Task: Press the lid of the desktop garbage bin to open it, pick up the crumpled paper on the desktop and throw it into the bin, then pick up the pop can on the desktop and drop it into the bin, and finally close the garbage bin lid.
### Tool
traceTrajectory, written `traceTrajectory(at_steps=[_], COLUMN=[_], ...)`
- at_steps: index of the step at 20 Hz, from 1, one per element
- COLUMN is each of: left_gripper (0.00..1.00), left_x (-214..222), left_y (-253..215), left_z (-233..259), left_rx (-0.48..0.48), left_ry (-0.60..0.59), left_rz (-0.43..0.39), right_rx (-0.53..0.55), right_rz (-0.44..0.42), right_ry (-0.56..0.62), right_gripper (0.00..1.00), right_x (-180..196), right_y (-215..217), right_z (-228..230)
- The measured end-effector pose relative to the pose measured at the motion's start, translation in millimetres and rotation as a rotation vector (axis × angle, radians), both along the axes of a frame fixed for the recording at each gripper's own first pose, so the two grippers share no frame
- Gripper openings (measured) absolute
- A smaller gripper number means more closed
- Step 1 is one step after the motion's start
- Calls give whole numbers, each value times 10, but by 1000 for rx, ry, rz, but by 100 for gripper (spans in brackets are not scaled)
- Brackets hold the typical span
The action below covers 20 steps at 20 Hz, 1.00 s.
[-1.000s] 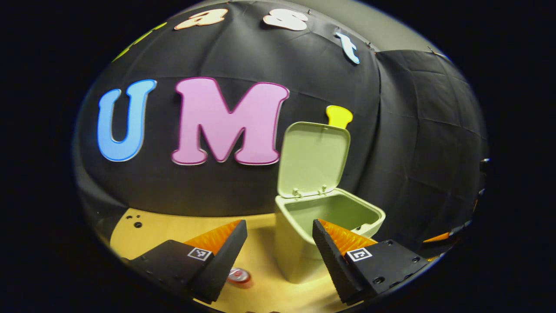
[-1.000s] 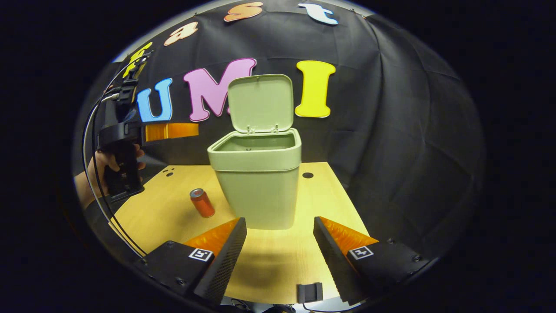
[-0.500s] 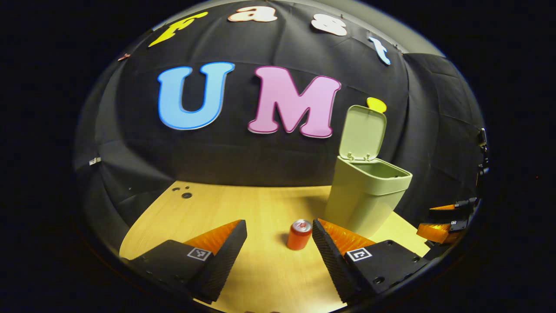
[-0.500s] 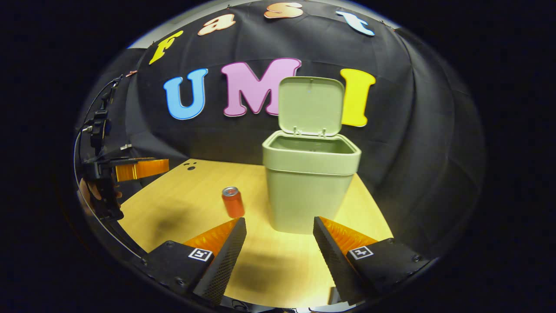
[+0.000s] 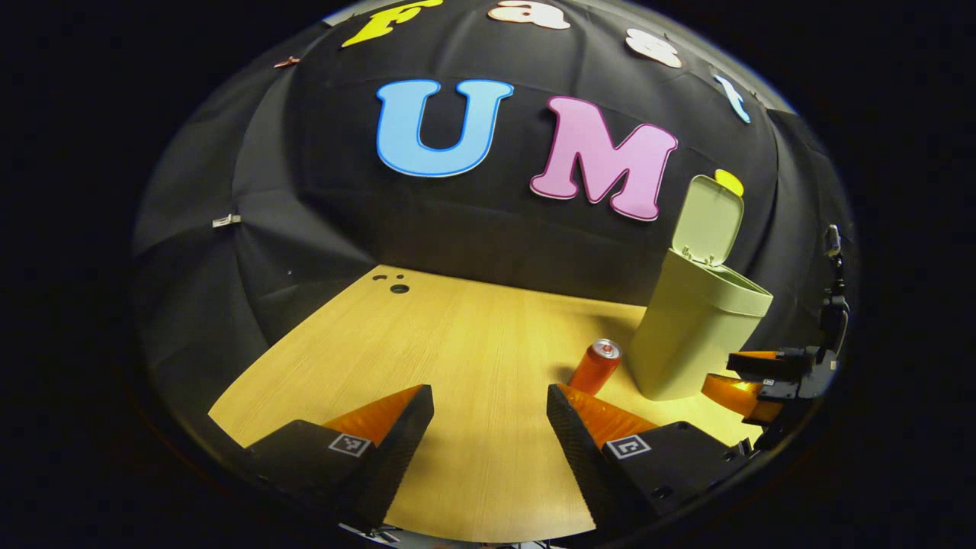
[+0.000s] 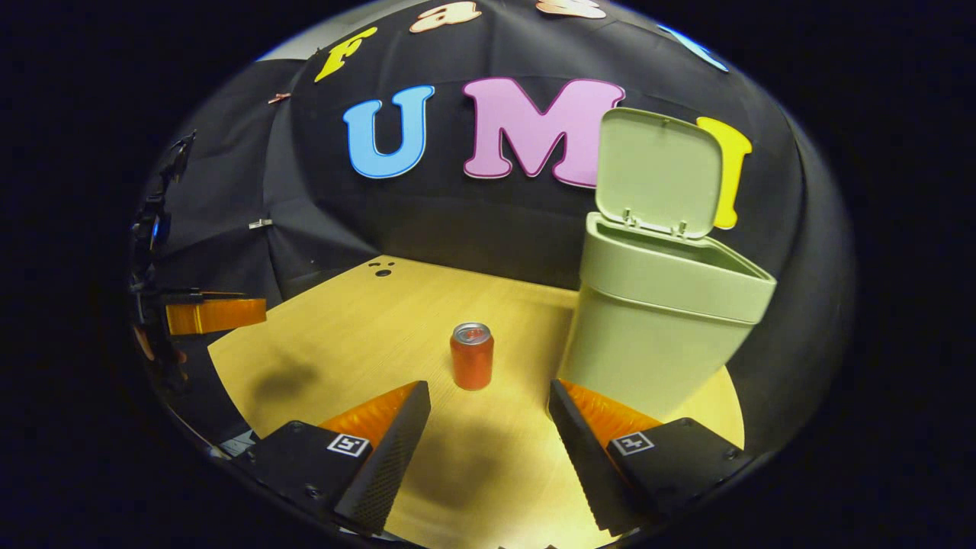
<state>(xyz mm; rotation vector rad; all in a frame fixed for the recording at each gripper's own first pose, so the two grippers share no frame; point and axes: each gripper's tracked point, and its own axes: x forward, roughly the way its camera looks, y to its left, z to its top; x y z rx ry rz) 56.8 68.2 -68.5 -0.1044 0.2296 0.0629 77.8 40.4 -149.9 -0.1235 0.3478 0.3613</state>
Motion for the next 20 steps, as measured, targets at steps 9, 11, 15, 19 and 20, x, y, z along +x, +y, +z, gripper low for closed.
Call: traceTrajectory(at_steps=[9, 11, 15, 19, 20], left_gripper=[96, 96, 96, 96, 96], left_x=[11, 21, 45, 71, 80], left_y=[185, 232, 346, 404, 409], left_z=[-367, -404, -484, -561, -593], left_rx=[-17, -35, -52, -49, -54], left_ry=[89, 96, 117, 134, 142], left_rz=[105, 128, 180, 214, 220], right_rx=[-19, -30, -42, -42, -41], right_rz=[44, 50, 52, 30, 32], right_ry=[56, 66, 100, 131, 134], right_gripper=[99, 99, 99, 99, 99], right_x=[647, 752, 975, 1164, 1202], right_y=[394, 452, 534, 575, 593], right_z=[-601, -728, -1003, -1217, -1252])
